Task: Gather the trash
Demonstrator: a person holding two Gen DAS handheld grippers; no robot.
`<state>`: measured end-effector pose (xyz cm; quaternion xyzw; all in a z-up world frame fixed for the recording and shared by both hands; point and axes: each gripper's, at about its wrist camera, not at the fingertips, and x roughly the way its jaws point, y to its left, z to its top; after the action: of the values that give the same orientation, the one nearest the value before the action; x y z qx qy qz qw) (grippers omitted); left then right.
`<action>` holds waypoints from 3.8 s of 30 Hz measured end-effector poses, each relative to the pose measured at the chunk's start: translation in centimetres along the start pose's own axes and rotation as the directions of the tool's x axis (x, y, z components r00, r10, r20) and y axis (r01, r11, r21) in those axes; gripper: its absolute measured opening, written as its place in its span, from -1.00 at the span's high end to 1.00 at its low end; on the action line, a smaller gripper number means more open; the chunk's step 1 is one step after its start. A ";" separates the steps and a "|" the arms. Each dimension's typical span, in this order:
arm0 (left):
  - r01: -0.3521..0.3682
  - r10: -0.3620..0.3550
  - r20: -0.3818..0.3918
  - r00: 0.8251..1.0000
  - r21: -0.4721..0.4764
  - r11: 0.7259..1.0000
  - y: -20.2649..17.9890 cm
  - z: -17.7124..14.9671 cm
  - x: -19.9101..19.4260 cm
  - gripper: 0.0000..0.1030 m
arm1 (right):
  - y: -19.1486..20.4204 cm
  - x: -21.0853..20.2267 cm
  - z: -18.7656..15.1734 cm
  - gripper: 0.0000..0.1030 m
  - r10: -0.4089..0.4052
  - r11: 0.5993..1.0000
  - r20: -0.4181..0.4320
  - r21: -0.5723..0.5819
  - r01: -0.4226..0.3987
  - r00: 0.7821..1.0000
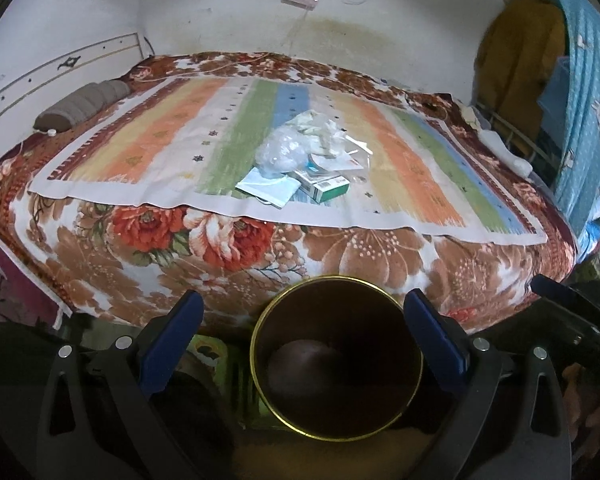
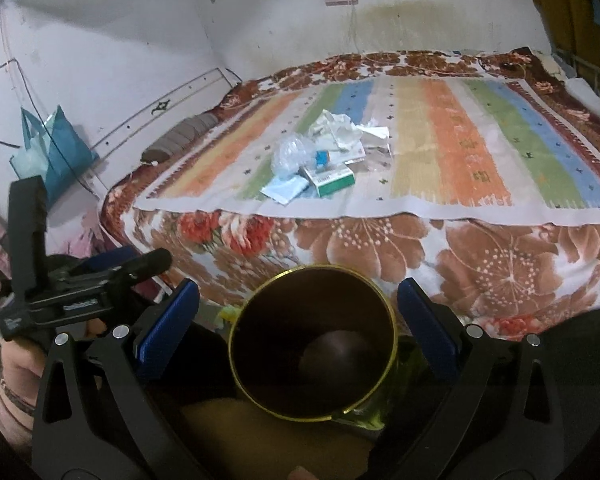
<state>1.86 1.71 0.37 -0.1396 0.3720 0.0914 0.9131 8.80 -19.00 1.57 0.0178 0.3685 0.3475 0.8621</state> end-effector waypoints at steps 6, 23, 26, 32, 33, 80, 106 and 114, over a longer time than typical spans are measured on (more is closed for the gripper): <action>-0.009 0.009 -0.004 1.000 0.034 0.999 -0.4 1.5 0.9 -0.89 | 0.3 1.3 1.7 -0.83 -0.006 0.999 -0.006 -0.040 0.006 1.000; -0.104 0.110 -0.026 0.994 0.163 0.981 -0.8 8.3 4.5 -0.89 | -0.9 4.5 8.6 -0.83 -0.017 0.994 -0.032 -0.111 0.013 0.999; -0.087 0.097 -0.058 0.994 0.149 0.985 -0.4 9.5 5.5 -0.89 | -1.6 5.7 10.0 -0.83 -0.030 0.994 -0.047 -0.111 0.024 0.998; 0.007 0.001 -0.200 0.980 0.040 0.999 1.7 11.8 9.0 -0.89 | -1.8 8.1 11.9 -0.83 -0.028 0.987 -0.082 -0.161 0.015 0.996; 0.005 0.001 -0.213 0.977 0.028 1.000 2.0 12.2 9.6 -0.89 | -1.6 8.4 12.2 -0.83 -0.031 0.983 -0.083 -0.181 0.016 0.996; 0.051 -0.021 -0.260 0.965 0.110 0.993 6.5 18.5 23.9 -0.86 | -4.9 29.4 20.2 -0.48 -0.126 0.982 -0.170 -0.162 0.099 0.977; 0.105 -0.090 -0.283 0.955 0.039 0.994 5.6 20.4 28.5 0.66 | -6.1 33.7 21.9 0.99 -0.116 0.988 -0.188 -0.122 0.094 0.975; 0.103 -0.096 -0.229 0.969 0.023 0.994 5.6 21.6 25.6 0.77 | -6.2 31.2 22.9 1.00 -0.104 0.990 -0.137 -0.104 0.090 0.985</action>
<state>32.56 15.55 -3.93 -0.1517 0.4680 0.0225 0.8703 42.44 0.54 -2.96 -0.0672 0.4122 0.3228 0.8494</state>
